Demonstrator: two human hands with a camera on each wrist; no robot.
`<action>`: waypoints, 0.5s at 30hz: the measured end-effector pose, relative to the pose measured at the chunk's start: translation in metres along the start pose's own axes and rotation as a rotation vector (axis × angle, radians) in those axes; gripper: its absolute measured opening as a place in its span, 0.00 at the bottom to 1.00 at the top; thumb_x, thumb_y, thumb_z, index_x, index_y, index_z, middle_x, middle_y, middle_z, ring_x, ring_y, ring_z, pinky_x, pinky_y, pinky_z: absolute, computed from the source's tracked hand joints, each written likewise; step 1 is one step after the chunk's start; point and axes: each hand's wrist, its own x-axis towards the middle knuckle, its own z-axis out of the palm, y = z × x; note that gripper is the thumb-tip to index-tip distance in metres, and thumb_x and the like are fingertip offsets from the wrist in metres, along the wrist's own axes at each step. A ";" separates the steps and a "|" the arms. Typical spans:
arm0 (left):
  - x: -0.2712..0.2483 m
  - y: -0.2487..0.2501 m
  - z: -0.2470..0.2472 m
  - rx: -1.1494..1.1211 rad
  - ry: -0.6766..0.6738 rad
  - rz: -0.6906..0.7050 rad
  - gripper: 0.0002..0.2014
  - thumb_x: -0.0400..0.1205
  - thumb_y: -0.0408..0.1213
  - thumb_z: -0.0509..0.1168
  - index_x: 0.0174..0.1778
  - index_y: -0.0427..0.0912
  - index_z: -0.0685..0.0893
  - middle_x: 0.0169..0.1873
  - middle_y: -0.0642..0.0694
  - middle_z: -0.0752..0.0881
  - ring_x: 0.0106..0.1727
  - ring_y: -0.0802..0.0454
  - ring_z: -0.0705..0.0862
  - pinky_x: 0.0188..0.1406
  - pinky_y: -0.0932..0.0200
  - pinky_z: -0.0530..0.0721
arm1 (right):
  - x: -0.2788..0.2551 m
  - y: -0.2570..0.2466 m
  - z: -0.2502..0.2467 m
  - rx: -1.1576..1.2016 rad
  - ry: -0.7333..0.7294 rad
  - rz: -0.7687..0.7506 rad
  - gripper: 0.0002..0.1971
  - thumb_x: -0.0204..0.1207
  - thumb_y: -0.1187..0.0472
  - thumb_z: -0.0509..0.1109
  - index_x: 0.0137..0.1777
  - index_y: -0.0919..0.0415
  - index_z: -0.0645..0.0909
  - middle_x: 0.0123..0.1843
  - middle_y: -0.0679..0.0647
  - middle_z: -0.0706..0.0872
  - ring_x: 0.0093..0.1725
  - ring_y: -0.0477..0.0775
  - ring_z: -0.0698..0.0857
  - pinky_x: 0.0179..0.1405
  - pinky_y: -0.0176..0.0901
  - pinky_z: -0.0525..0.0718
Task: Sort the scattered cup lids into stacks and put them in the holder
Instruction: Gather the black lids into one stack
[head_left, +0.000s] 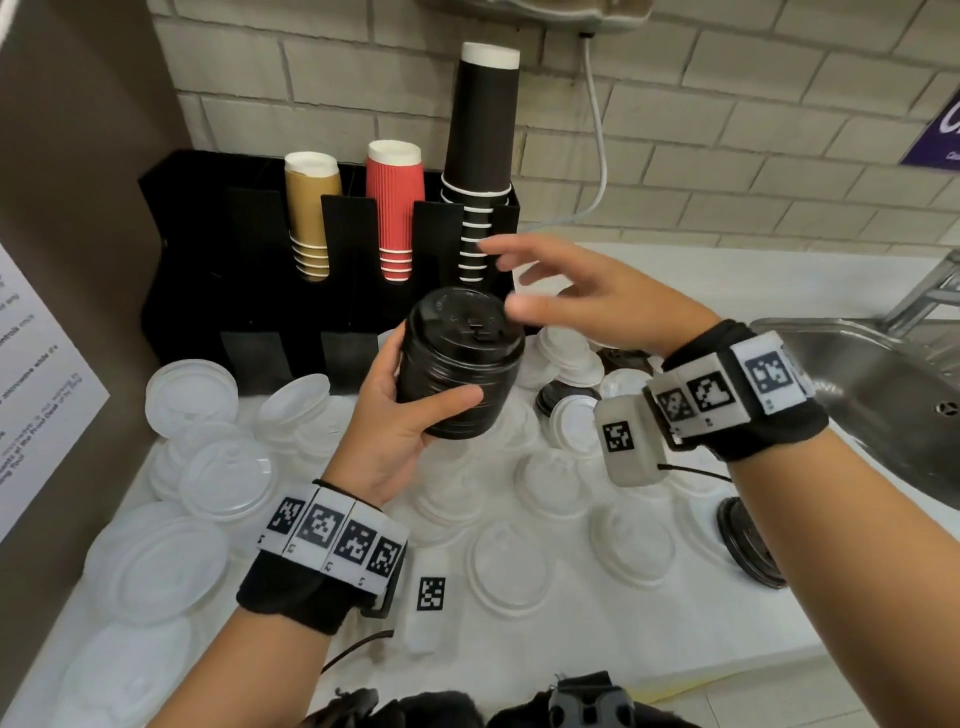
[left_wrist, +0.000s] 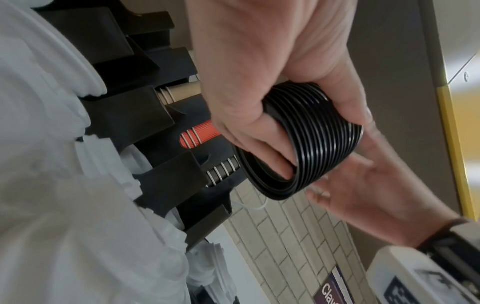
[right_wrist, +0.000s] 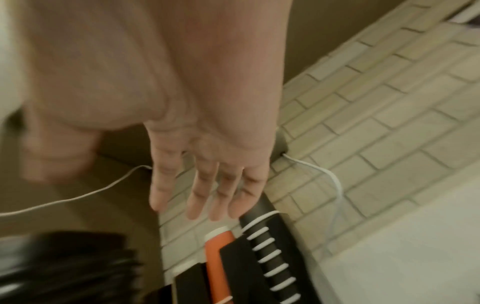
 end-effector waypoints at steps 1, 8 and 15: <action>0.001 0.002 -0.002 -0.010 0.016 0.013 0.45 0.60 0.29 0.82 0.75 0.47 0.74 0.58 0.49 0.89 0.63 0.49 0.87 0.52 0.57 0.88 | 0.003 0.010 -0.004 -0.015 0.054 0.064 0.16 0.79 0.47 0.67 0.67 0.42 0.78 0.64 0.40 0.81 0.56 0.26 0.77 0.54 0.19 0.74; 0.000 0.009 -0.017 -0.008 0.048 0.061 0.37 0.66 0.27 0.75 0.72 0.48 0.76 0.59 0.49 0.89 0.64 0.48 0.86 0.52 0.58 0.87 | 0.009 0.099 0.014 -0.727 -0.430 0.593 0.19 0.84 0.46 0.58 0.73 0.45 0.75 0.69 0.60 0.74 0.69 0.63 0.74 0.73 0.53 0.70; 0.001 0.010 -0.027 0.014 0.054 0.065 0.33 0.66 0.28 0.76 0.68 0.53 0.79 0.58 0.51 0.89 0.62 0.50 0.87 0.47 0.59 0.88 | 0.016 0.128 0.024 -0.802 -0.406 0.692 0.30 0.80 0.36 0.58 0.62 0.63 0.80 0.62 0.60 0.82 0.56 0.59 0.78 0.51 0.44 0.71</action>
